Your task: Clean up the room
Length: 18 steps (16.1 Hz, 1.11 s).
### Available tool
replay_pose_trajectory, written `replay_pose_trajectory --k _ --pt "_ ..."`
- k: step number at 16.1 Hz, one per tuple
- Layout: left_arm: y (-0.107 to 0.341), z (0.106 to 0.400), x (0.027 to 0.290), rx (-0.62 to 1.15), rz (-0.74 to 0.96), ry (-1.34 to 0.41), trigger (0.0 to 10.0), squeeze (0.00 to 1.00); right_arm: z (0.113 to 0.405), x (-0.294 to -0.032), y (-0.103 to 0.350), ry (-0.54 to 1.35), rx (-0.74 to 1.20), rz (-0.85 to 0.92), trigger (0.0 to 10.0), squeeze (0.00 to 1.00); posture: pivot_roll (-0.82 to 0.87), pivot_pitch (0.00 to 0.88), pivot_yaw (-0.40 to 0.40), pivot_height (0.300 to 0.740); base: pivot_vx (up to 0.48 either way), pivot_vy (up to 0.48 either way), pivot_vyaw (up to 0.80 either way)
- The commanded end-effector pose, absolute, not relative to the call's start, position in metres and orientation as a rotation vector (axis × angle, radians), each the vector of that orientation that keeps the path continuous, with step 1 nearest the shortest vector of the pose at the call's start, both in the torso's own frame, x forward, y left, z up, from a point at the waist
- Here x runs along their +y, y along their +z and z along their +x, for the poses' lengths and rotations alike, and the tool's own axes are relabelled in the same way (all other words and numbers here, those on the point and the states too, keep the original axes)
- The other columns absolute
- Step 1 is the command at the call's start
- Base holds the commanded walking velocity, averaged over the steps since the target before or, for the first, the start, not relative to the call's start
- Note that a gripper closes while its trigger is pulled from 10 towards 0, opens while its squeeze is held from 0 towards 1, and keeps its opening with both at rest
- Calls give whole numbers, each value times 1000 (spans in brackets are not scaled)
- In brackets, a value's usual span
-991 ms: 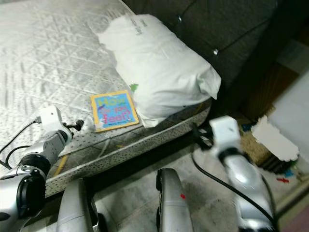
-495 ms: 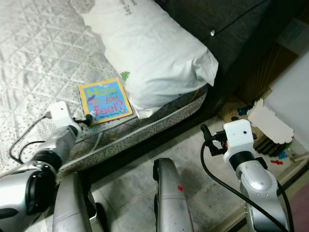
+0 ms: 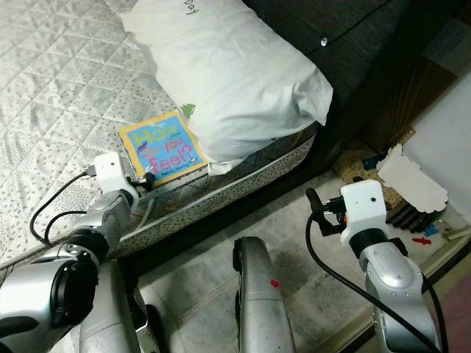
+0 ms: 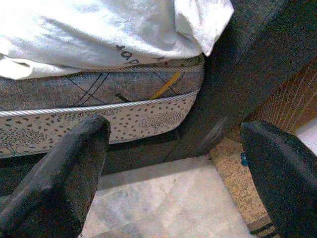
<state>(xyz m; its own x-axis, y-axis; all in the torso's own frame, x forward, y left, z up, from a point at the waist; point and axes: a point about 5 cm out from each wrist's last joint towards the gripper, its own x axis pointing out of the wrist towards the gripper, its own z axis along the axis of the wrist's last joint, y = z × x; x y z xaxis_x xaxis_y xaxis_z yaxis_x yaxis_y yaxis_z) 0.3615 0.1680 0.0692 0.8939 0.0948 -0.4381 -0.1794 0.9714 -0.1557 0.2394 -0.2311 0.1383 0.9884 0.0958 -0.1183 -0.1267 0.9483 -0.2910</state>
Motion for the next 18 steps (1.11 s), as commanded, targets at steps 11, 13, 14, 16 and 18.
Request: replay_pose_trajectory --k 11,13,14,16,18 --pt "87 362 173 228 -231 145 10000 0 259 -213 134 151 71 -261 10000 0 -291 175 -40 552 0 0 0" --pt "93 353 182 144 -194 189 10000 0 266 -204 133 168 51 -236 10000 0 -250 142 -32 552 0 0 0" --pt "98 343 193 85 -149 252 10000 0 274 -197 131 178 41 -217 10000 0 -229 124 -27 552 0 0 0" --pt "107 318 216 -18 -40 407 10000 0 288 -179 127 204 31 -157 10000 0 -148 62 -12 552 0 0 0" --pt "106 288 227 -62 -2 445 10000 0 309 -157 117 215 59 -84 10000 0 -65 4 -23 552 0 0 0"
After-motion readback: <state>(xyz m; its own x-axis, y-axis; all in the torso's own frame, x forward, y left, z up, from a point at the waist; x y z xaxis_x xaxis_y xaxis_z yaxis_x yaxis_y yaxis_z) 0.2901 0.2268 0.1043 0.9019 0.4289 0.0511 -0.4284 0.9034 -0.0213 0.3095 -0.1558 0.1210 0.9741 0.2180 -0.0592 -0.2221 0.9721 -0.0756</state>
